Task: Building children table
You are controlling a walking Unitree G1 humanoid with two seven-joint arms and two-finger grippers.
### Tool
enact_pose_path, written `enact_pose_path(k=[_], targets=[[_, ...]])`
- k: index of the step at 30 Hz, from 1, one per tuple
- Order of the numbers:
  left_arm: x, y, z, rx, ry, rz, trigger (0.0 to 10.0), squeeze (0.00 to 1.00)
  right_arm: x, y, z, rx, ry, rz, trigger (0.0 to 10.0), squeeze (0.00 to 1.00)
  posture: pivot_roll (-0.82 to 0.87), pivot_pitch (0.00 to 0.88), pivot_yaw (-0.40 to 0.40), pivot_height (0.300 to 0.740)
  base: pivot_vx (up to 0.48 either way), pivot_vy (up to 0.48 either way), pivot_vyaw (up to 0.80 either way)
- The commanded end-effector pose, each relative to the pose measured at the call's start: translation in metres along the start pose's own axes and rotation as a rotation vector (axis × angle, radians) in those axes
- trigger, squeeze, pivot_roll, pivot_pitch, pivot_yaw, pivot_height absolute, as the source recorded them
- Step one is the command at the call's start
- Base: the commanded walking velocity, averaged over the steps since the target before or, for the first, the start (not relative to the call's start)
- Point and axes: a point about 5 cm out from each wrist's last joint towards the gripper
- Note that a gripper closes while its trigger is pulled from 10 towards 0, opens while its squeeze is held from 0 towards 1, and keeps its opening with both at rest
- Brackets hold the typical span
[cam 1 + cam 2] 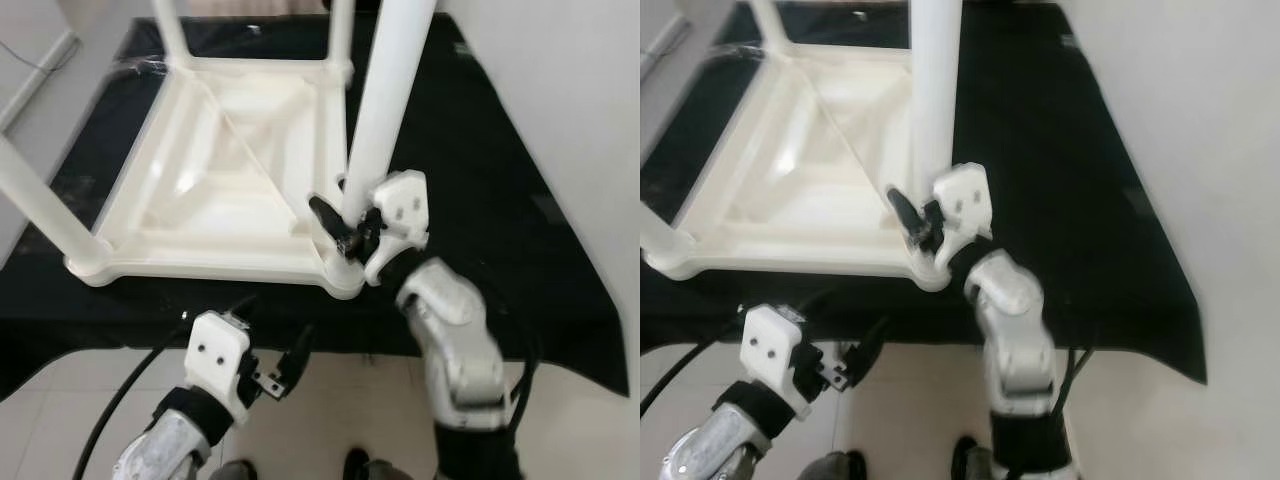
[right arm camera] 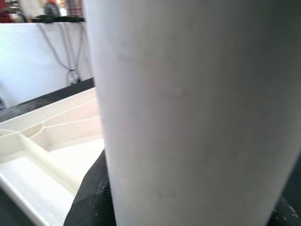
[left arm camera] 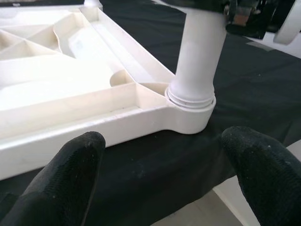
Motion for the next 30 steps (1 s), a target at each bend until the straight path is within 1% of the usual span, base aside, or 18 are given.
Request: enact_pose_path(k=[1,3,4,6,7,8,10,11,12,14,15,17,20,21,23,24,26,30], targets=[[-0.008,-0.002,-0.001,-0.015,0.011,-0.031,10.0,0.0,-0.041,-0.007,-0.012,0.004,-0.115,-0.22,0.0,0.0,0.07,0.255,-0.036,0.74,0.0,0.0,0.0],[-0.008,-0.002,-0.002,-0.014,0.01,-0.03,10.0,0.0,-0.035,-0.01,-0.012,-0.007,-0.116,-0.215,0.0,0.0,0.07,0.255,-0.036,0.74,0.0,0.0,0.0],[-0.008,-0.003,-0.003,-0.008,0.006,-0.027,10.0,0.0,-0.028,-0.014,-0.008,-0.02,-0.077,-0.191,10.0,0.0,0.07,0.251,-0.038,0.74,0.0,0.0,0.0],[-0.008,-0.003,-0.003,-0.008,0.006,-0.027,10.0,0.0,-0.028,-0.014,-0.008,-0.02,-0.077,-0.191,10.0,0.0,0.07,0.251,-0.038,0.74,0.0,0.0,0.0],[-0.008,-0.004,-0.003,-0.001,0.002,-0.024,10.0,0.0,-0.02,-0.016,-0.005,-0.037,-0.061,-0.158,10.0,0.5,0.07,0.251,-0.039,0.74,0.0,0.0,0.0],[-0.007,-0.004,-0.004,0.006,-0.002,-0.021,10.0,0.0,-0.011,-0.02,-0.004,0.03,-0.083,-0.105,10.0,1.0,0.08,0.251,-0.041,0.74,0.0,0.0,0.0],[-0.007,-0.004,-0.004,0.006,-0.002,-0.021,10.0,0.0,-0.011,-0.02,-0.004,0.03,-0.083,-0.105,10.0,1.0,0.08,0.251,-0.041,0.74,0.0,0.0,0.0],[-0.007,-0.004,-0.004,0.011,-0.005,-0.018,10.0,0.0,0.004,-0.025,-0.001,0.192,-0.121,-0.017,10.0,1.0,0.08,0.25,-0.041,0.74,0.0,0.0,0.0],[-0.007,-0.004,-0.004,0.011,-0.005,-0.018,10.0,0.0,0.004,-0.025,-0.001,0.192,-0.121,-0.017,10.0,1.0,0.08,0.25,-0.041,0.74,0.0,0.0,0.0],[-0.007,-0.004,-0.003,0.008,-0.004,-0.018,10.0,0.0,0.017,-0.028,0.006,0.391,-0.104,0.058,10.0,1.0,0.09,0.251,-0.04,0.74,0.0,0.0,0.0],[-0.007,-0.004,-0.003,0.008,-0.004,-0.018,10.0,0.0,0.017,-0.028,0.006,0.391,-0.104,0.058,10.0,1.0,0.09,0.251,-0.04,0.74,0.0,0.0,0.0],[-0.007,-0.003,-0.003,0.004,-0.002,-0.019,10.0,0.0,0.024,-0.031,0.016,0.518,-0.03,0.111,10.0,1.0,0.09,0.256,-0.038,0.74,0.0,0.0,0.0],[-0.006,-0.002,-0.002,0.002,-0.001,-0.019,10.0,0.0,0.027,-0.034,0.022,0.59,0.007,0.125,10.0,1.0,0.1,0.26,-0.037,0.74,0.0,0.0,0.0],[-0.006,-0.001,-0.001,0.002,0.0,-0.019,10.0,0.0,0.027,-0.034,0.023,0.66,0.014,0.122,10.0,0.84,0.1,0.267,-0.037,0.74,0.0,0.0,0.0],[-0.006,-0.001,-0.001,0.002,0.0,-0.019,10.0,0.0,0.027,-0.034,0.023,0.66,0.014,0.122,10.0,0.84,0.1,0.267,-0.037,0.74,0.0,0.0,0.0],[-0.006,0.0,0.0,0.003,0.0,-0.02,10.0,0.0,0.028,-0.035,0.025,0.737,0.009,0.121,10.0,0.0,0.11,0.272,-0.037,0.74,0.0,0.0,0.0],[-0.004,0.004,0.001,0.008,0.002,-0.025,10.0,0.0,0.032,-0.038,0.032,0.863,-0.018,0.117,10.0,0.0,0.12,0.288,-0.035,0.74,0.0,0.0,0.0],[-0.003,0.009,0.002,0.012,0.004,-0.035,10.0,0.0,0.04,-0.042,0.041,0.967,-0.061,0.123,10.0,0.0,0.13,0.303,-0.03,0.74,0.0,0.0,0.0]])
Point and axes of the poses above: a point about 5 cm out from each wrist's last joint towards the gripper, its own y axis pointing back from the gripper into the wrist, its own x axis along the axis of the wrist's last joint, z = x × y, and after that the axes turned 2 degrees about y, right-handed
